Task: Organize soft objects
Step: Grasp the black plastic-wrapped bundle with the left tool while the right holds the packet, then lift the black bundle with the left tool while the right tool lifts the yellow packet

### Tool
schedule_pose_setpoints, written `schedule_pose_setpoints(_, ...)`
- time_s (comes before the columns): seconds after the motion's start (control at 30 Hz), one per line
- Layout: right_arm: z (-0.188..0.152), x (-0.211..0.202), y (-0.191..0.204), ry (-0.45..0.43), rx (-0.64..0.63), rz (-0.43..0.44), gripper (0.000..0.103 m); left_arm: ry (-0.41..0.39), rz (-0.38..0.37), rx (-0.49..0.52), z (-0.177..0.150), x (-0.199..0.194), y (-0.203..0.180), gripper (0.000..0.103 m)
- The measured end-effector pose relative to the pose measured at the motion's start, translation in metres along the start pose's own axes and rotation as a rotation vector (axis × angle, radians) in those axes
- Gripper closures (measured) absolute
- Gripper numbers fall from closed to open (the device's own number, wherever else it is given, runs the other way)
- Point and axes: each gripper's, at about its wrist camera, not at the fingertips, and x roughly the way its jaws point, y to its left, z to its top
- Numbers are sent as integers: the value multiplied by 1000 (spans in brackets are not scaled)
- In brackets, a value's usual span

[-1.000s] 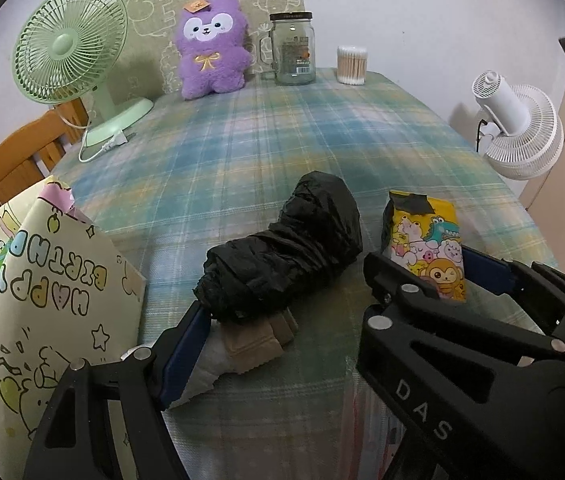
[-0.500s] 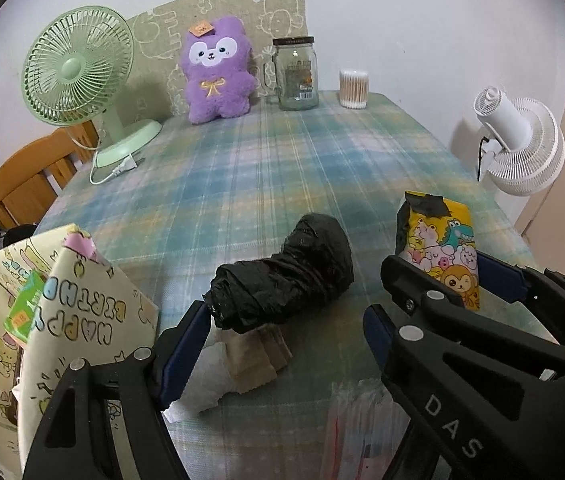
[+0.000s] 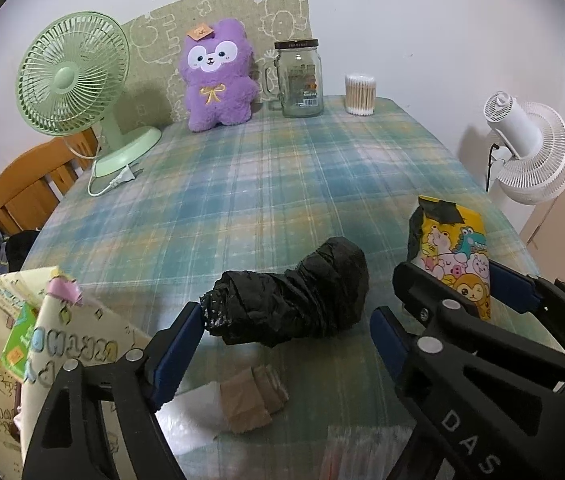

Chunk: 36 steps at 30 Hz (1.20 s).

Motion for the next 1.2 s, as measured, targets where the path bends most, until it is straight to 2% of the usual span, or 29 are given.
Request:
schedule_pose_setpoints(0.17, 3, 13, -6, 21, 14, -22, 47, 22, -29, 3, 2, 15, -2, 15)
schedule_pose_setpoints(0.23, 2, 18, -8, 33, 18, -29, 47, 33, -36, 0, 2, 22, -2, 21)
schedule_pose_setpoints(0.27, 2, 20, -9, 41, 19, -24, 47, 37, -28, -5, 2, 25, -1, 29)
schedule_pose_setpoints(0.3, 2, 22, -9, 48, 22, -19, 46, 49, -21, -12, 3, 29, 1, 31)
schedule_pose_setpoints(0.43, 2, 27, -9, 56, 20, -17, 46, 58, -30, -26, 1, 35, 3, 37)
schedule_pose_setpoints(0.6, 1, 27, -7, 60, 12, -18, 46, 52, -37, -10, -1, 32, 0, 50)
schedule_pose_setpoints(0.7, 0, 26, -7, 56, 10, -21, 46, 48, -35, 0, -1, 29, -2, 54)
schedule_pose_setpoints(1.2, -6, 1, -4, 24, 7, -21, 46, 24, -33, -1, -6, 7, -3, 58)
